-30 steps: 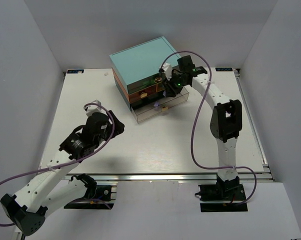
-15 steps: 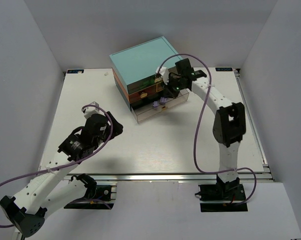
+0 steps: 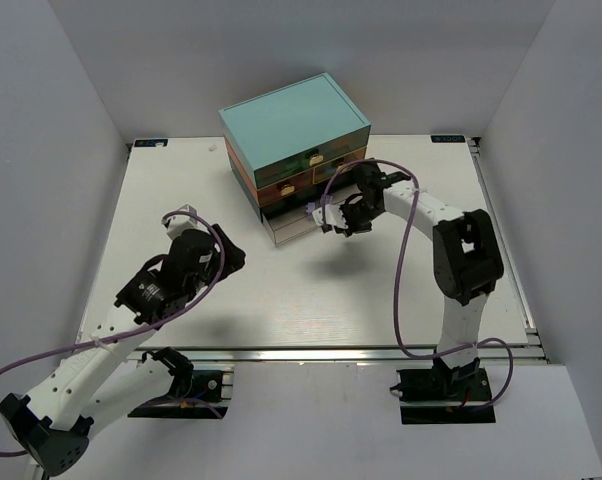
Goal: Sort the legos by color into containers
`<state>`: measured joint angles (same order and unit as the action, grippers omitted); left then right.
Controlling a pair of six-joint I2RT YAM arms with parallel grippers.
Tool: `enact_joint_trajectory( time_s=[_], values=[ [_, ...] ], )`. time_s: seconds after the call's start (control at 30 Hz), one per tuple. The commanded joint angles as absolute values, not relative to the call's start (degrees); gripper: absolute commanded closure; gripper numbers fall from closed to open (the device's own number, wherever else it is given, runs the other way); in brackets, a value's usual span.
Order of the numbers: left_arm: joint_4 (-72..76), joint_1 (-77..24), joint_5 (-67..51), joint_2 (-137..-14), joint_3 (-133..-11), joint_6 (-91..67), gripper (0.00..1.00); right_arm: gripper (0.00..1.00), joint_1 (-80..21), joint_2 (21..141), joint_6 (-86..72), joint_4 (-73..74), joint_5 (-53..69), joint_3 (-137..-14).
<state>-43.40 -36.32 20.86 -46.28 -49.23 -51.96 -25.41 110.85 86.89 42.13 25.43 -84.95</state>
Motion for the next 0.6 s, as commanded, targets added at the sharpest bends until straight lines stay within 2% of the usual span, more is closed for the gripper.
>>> enact_joint_trajectory(
  time_s=[0.0,0.17,0.23,0.43,0.53,0.57],
  values=[
    [-44.2,-36.2,22.3,-44.8,-49.0,-52.7,0.21,1.0,-27.0,112.7,85.8,34.3,19.5,-86.9],
    [-45.0,-36.2,22.9,-43.9,-49.0,-53.3,0.21,1.0,-28.8,116.6,80.9,27.2,15.0,-89.6],
    [-45.1,-36.2,23.2,-43.7,-49.0,-53.6,0.21,0.95,-29.2,117.6,79.6,25.1,13.9,-89.6],
    [-45.5,-36.2,23.3,-43.6,-48.8,-53.8,0.21,0.57,-30.2,119.8,79.0,19.8,11.7,-90.1],
    [-45.8,-36.2,23.6,-43.7,-49.0,-53.8,0.2,0.5,-30.5,121.6,78.2,19.3,10.9,-92.2],
    [-45.9,-36.2,23.6,-43.8,-49.0,-53.8,0.2,0.41,-30.4,122.1,78.0,19.2,10.8,-92.7]
  ],
)
